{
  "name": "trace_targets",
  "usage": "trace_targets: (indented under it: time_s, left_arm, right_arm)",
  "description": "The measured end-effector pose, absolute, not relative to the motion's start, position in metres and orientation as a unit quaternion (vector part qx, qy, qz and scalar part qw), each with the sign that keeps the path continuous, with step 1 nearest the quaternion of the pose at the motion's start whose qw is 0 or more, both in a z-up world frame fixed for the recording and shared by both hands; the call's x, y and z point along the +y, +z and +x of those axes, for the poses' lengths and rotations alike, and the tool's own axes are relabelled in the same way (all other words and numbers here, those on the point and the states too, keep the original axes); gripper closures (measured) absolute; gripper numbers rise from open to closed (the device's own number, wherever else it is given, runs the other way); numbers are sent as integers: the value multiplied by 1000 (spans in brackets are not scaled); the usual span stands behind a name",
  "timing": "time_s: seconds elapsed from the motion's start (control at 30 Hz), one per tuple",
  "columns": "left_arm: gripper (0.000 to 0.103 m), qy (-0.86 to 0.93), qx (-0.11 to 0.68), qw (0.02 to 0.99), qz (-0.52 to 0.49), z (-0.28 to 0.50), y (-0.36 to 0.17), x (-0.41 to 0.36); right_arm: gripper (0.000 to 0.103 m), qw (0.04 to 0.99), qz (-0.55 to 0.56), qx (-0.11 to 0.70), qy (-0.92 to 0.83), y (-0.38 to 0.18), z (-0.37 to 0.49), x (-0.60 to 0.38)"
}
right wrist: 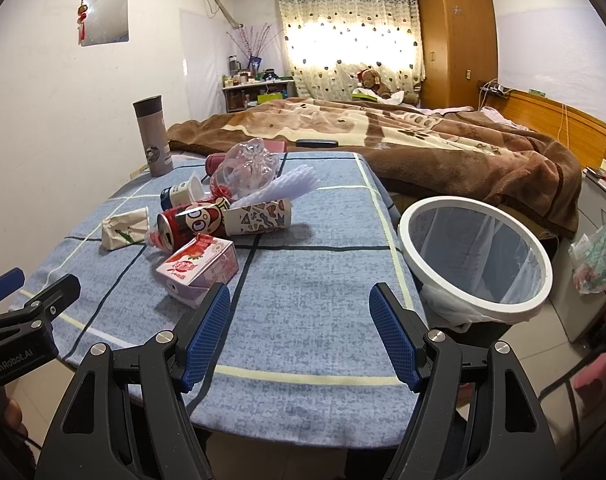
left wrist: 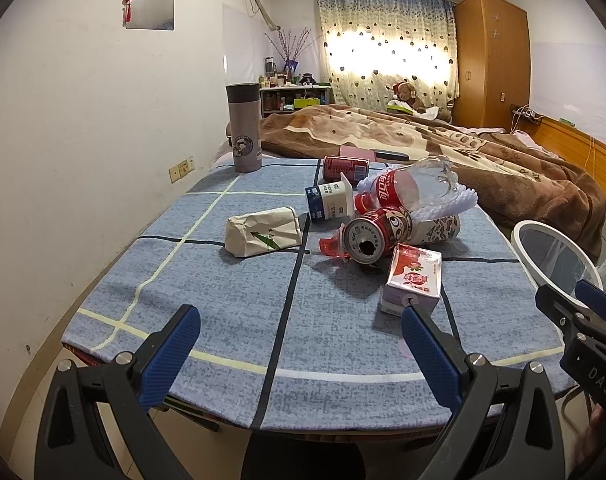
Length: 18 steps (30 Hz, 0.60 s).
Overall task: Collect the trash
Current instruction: 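Grasp the pink juice carton with the right tool while the left tool grasps the paper bag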
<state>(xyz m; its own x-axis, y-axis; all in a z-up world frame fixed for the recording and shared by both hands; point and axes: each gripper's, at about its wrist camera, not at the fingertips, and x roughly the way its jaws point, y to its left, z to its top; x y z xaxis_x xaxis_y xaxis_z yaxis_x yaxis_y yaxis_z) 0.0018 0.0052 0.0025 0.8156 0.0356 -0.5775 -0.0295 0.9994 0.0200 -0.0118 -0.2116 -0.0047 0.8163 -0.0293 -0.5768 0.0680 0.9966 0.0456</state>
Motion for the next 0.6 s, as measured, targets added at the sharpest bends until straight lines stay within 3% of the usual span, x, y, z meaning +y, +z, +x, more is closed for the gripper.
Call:
trace_targets:
  time_s: [0.6]
  left_arm:
    - [1,16,350,936,-31,66,-15,86]
  right_arm:
    - [29,934,52,350,47,-30,49,-154]
